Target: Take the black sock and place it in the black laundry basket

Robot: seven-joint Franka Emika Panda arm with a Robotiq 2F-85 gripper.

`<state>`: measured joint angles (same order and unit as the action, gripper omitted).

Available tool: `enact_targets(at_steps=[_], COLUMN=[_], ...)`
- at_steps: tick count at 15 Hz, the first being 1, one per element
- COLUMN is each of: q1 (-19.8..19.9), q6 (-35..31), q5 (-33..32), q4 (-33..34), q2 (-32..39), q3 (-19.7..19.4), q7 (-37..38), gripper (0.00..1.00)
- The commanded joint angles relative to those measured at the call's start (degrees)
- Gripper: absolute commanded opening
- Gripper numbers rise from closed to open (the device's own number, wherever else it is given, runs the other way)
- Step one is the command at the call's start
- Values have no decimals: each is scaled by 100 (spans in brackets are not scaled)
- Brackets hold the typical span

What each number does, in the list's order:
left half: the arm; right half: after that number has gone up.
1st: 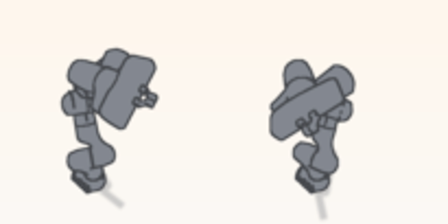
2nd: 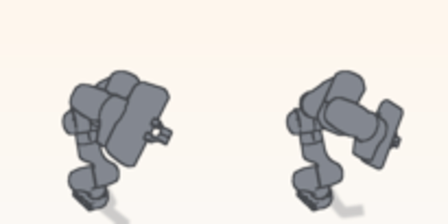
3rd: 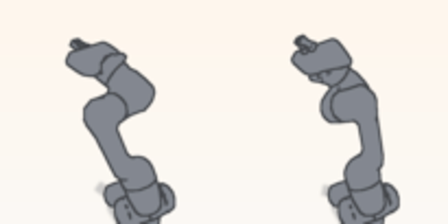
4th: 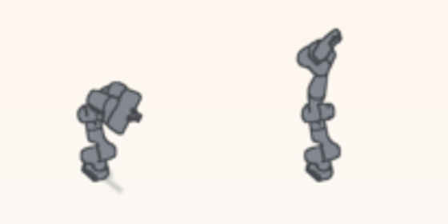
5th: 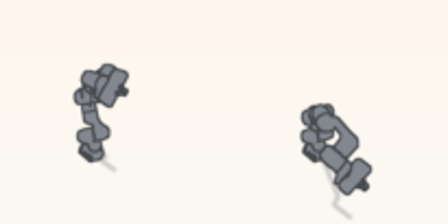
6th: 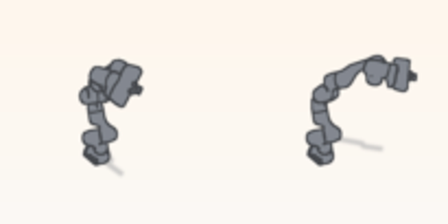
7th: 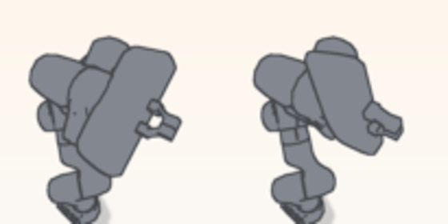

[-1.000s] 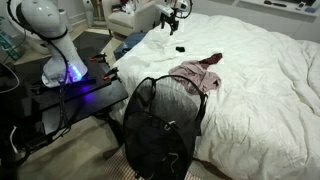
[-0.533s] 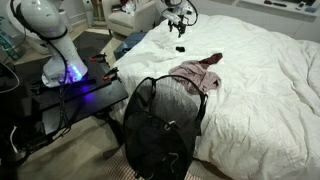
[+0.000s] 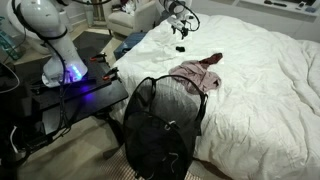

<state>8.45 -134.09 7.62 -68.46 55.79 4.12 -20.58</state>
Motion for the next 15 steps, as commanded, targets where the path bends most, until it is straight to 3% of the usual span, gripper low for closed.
enact_targets(at_steps=[1, 15], q1=[109, 79], q6=[102, -742], q5=[-100, -120], q4=[1012, 3156], q2=[742, 2874], q3=[186, 518], q7=[-331, -659], gripper=[100, 100])
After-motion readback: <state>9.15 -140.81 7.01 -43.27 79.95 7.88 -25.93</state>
